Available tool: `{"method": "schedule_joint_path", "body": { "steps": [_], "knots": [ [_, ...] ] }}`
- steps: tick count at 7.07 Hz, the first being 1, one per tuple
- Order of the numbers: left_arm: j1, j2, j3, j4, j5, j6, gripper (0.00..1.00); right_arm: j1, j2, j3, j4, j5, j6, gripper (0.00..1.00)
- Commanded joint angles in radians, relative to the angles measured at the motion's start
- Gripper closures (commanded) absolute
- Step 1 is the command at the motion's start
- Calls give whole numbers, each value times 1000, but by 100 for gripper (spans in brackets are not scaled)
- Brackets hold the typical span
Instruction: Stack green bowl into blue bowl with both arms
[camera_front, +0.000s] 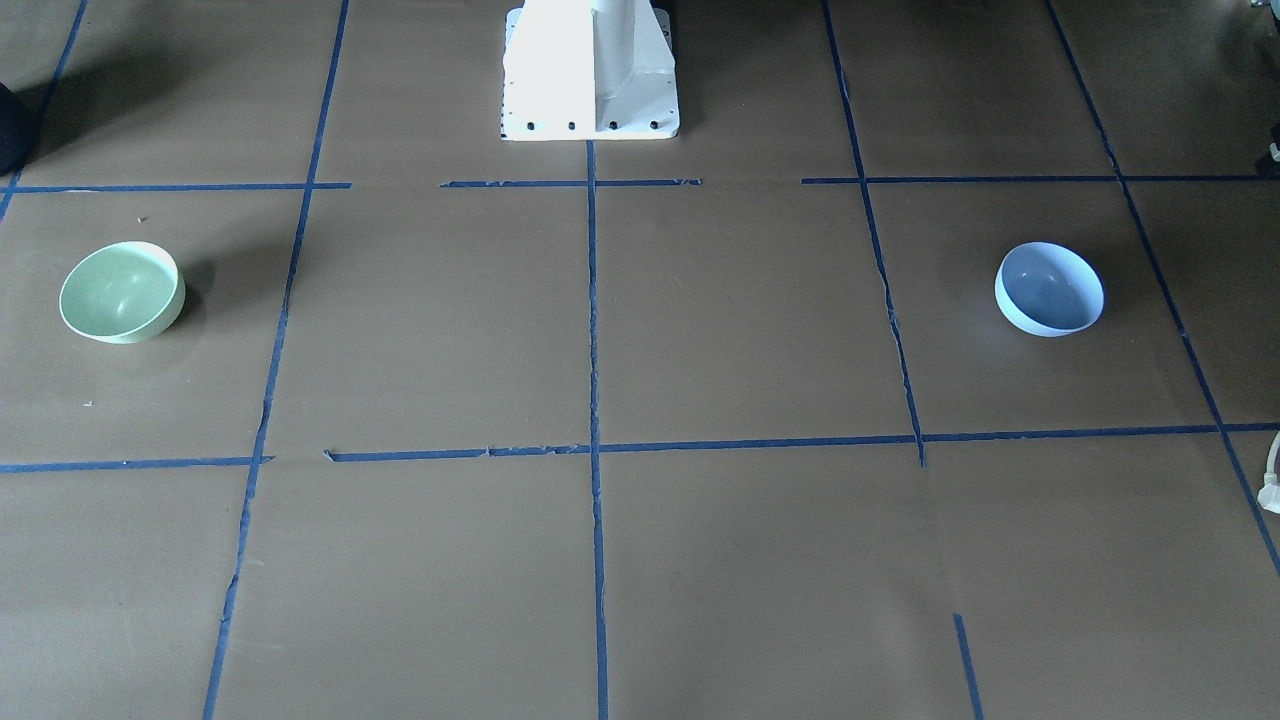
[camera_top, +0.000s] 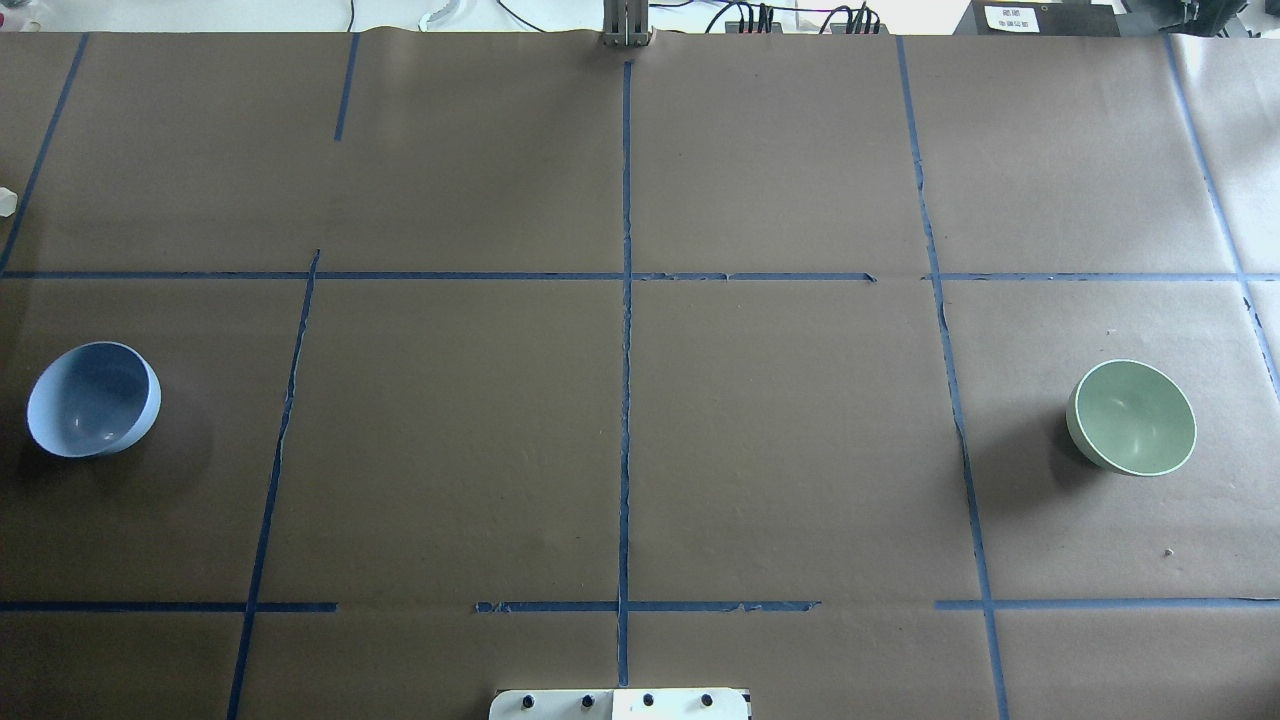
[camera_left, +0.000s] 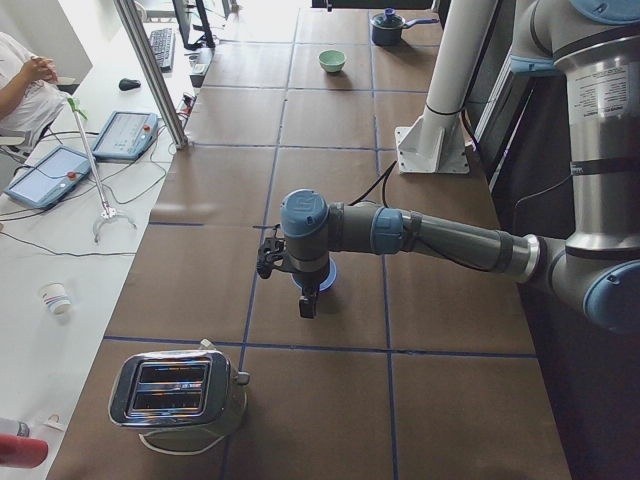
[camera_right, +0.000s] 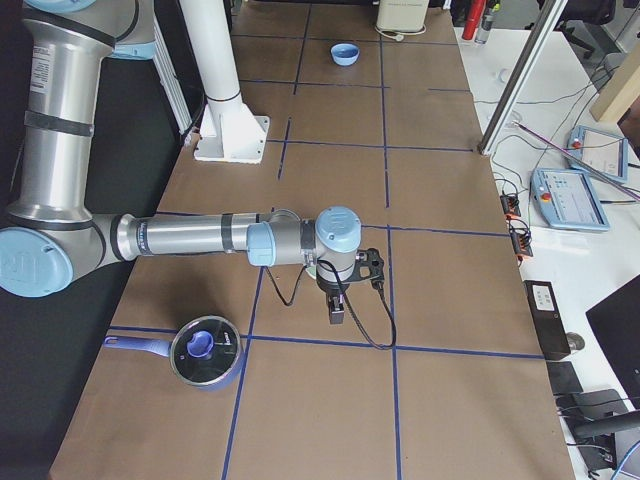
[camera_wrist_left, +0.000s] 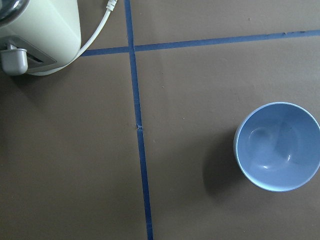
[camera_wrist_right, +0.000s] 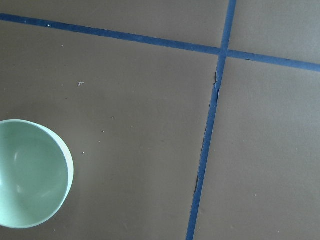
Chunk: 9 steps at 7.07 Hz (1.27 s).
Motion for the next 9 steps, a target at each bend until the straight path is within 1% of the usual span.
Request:
{"method": "schedule_joint_path", "body": {
  "steps": [1, 3, 4, 8, 9],
  "knots": [
    [7, -13, -4, -6, 12, 14, 0, 2, -18, 3, 6, 17, -5, 0],
    [10, -1, -8, -15, 84, 26, 0, 1, -18, -3, 6, 12, -5, 0],
    [10, 0, 11, -17, 68, 9, 0, 1, -19, -2, 7, 14, -3, 0],
    [16, -7, 15, -15, 61, 8, 0, 1, -5, 6, 12, 20, 0, 0],
    [30, -7, 7, -34, 61, 6, 0, 1, -8, 4, 27, 23, -2, 0]
  ]
}}
